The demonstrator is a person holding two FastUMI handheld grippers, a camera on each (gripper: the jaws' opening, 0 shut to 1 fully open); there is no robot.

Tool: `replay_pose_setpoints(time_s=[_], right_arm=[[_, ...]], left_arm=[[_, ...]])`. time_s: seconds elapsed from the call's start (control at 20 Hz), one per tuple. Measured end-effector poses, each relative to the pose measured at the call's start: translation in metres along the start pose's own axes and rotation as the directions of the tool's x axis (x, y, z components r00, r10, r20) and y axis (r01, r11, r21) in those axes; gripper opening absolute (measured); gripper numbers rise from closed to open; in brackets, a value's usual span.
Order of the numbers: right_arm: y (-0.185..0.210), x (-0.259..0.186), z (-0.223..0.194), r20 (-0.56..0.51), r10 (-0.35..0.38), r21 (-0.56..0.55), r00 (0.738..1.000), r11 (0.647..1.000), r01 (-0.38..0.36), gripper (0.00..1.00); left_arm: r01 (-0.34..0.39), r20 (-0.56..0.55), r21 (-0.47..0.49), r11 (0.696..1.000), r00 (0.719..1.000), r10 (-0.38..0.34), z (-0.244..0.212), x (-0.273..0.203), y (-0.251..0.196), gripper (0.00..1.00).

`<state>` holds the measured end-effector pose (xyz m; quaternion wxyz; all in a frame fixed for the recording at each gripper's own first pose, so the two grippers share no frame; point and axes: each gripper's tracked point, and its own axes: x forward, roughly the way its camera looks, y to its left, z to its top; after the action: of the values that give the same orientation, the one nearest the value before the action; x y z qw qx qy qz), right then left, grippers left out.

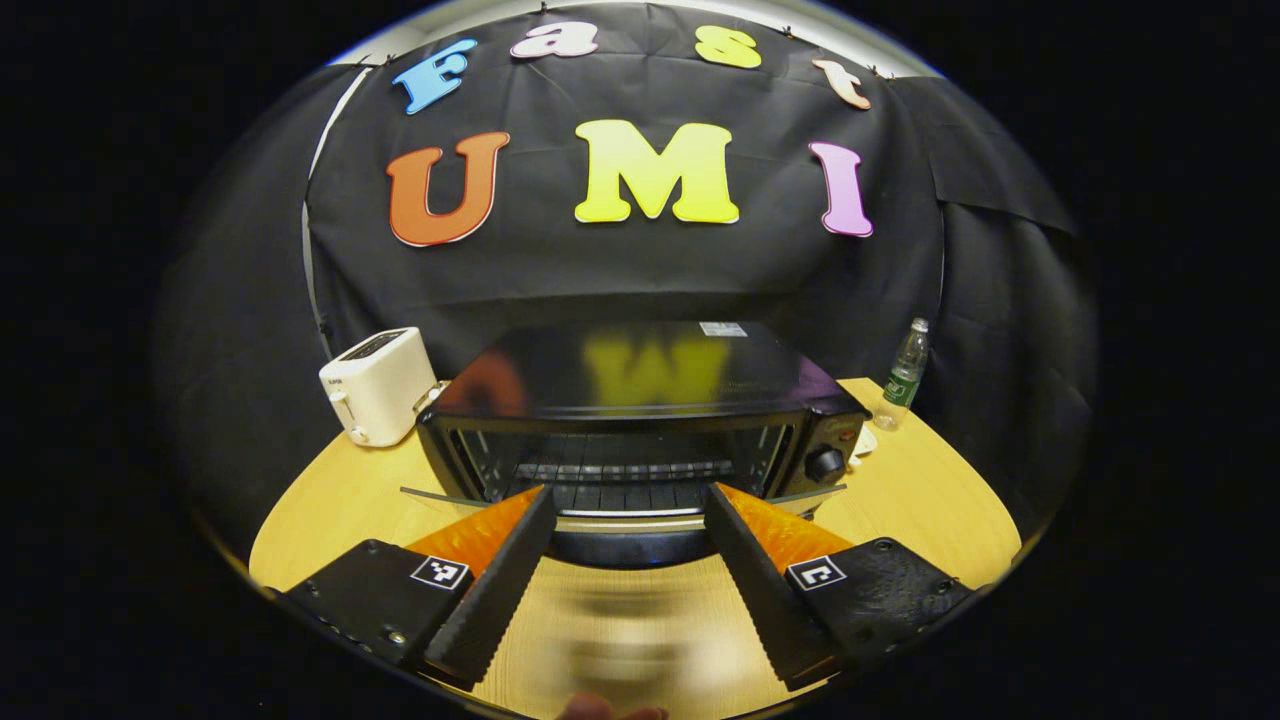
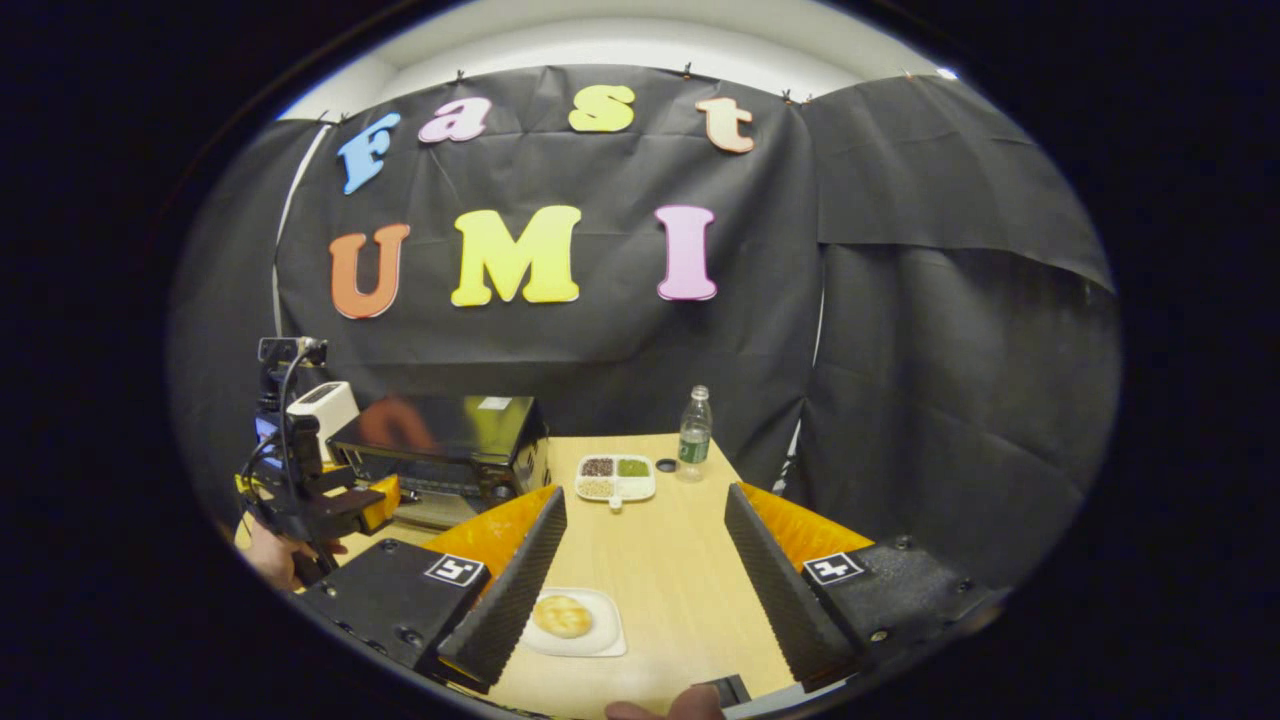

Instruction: Open the electric oven with the left hand, put the food in, and close the electric oven.

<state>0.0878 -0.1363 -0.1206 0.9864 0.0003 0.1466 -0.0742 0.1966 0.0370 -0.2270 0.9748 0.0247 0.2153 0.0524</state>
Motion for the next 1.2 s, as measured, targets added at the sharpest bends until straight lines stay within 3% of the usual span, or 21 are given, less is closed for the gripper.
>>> replay_pose_setpoints(time_s=[0.05,0.1,0.15,0.2,0.25,0.3,0.35,0.75,1.0,1.2], right_arm=[[0.000,-0.002,-0.003,-0.005,0.003,0.002,1.000,1.000,-0.003,0.99],[0.000,-0.004,-0.007,-0.012,0.006,0.005,1.000,1.000,-0.006,0.99],[0.001,-0.006,-0.010,-0.018,0.009,0.006,1.000,1.000,-0.009,0.99],[0.000,-0.008,-0.015,-0.026,0.010,0.002,1.000,1.000,-0.010,0.99],[-0.001,-0.008,-0.019,-0.033,0.010,-0.005,0.999,1.000,-0.010,0.99],[-0.002,-0.009,-0.024,-0.041,0.008,-0.013,0.999,1.000,-0.009,0.99],[-0.003,-0.009,-0.029,-0.051,0.008,-0.019,0.999,1.000,-0.009,0.99],[-0.001,-0.014,-0.062,-0.125,0.023,-0.049,0.992,0.998,-0.030,0.99],[0.004,-0.013,-0.081,-0.176,0.059,-0.037,0.983,0.997,-0.066,0.99],[0.013,-0.010,-0.104,-0.237,0.096,-0.018,0.967,0.994,-0.103,0.99]], left_arm=[[0.000,-0.013,-0.004,1.000,1.000,0.000,-0.010,-0.005,-0.001,1.00],[0.001,-0.029,-0.010,1.000,1.000,-0.001,-0.021,-0.012,-0.001,1.00],[0.001,-0.047,-0.016,1.000,0.999,-0.001,-0.031,-0.017,-0.001,0.92],[0.000,-0.060,-0.022,1.000,0.998,-0.002,-0.040,-0.021,0.000,1.00],[0.000,-0.078,-0.026,1.000,0.997,-0.002,-0.050,-0.025,-0.001,0.92],[-0.001,-0.093,-0.031,1.000,0.996,-0.002,-0.059,-0.027,-0.002,0.92],[-0.002,-0.112,-0.036,0.999,0.994,-0.002,-0.070,-0.029,-0.003,1.00],[-0.014,-0.279,-0.064,0.998,0.960,-0.005,-0.151,-0.026,-0.003,0.97],[-0.020,-0.274,-0.055,0.998,0.962,0.004,-0.152,-0.027,0.000,0.98],[-0.029,-0.234,-0.046,0.999,0.972,0.017,-0.138,-0.034,0.009,0.89]])
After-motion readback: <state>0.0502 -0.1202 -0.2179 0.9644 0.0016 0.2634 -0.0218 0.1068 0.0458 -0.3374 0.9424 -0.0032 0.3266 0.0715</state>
